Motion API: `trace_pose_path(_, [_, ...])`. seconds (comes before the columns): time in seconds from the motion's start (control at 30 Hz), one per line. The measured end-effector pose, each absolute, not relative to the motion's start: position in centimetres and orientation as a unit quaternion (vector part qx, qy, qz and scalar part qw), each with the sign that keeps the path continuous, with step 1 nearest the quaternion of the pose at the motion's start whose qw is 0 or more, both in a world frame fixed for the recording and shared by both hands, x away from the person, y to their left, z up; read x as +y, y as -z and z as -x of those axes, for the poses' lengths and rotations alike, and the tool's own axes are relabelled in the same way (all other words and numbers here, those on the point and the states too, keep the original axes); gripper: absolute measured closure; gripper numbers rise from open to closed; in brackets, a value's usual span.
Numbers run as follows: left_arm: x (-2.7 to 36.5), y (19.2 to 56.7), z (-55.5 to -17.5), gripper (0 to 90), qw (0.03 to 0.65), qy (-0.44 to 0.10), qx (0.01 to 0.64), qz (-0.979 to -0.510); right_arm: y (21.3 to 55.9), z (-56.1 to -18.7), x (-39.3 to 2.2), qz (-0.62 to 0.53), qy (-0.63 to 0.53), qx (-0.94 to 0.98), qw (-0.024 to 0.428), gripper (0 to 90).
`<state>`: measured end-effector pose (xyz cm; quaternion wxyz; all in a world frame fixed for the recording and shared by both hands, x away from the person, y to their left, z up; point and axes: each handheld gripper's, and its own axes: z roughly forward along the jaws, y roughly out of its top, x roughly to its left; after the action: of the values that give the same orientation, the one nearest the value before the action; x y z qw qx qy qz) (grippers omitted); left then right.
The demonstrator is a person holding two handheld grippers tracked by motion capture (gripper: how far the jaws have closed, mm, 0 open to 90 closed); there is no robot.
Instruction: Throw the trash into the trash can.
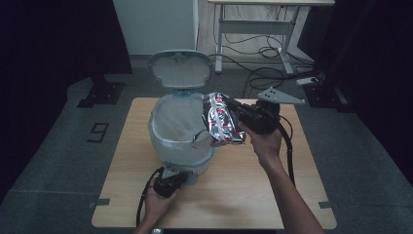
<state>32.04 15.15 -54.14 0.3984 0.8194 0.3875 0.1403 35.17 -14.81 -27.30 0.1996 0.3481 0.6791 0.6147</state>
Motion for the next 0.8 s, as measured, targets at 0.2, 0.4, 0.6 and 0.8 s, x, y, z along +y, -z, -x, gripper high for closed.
trace_pose_path(0.2, [15.2,54.2,-32.1,90.0,0.399,-0.139,0.388,-0.819,27.2,-35.6,-14.3,-0.347,-0.614,0.681,0.199,90.0])
trace_pose_path(0.4, [15.2,54.2,-32.1,90.0,0.400,-0.138,0.387,-0.819,27.4,-36.1,-14.0,-0.350,-0.612,0.681,0.197,90.0])
trace_pose_path(0.6, [15.2,54.2,-32.1,90.0,0.400,-0.138,0.387,-0.819,27.3,-36.6,-13.6,-0.351,-0.612,0.681,0.194,90.0])
trace_pose_path(0.8, [15.2,54.2,-32.1,90.0,0.400,-0.137,0.387,-0.819,27.2,-37.1,-12.9,-0.350,-0.611,0.683,0.194,90.0])
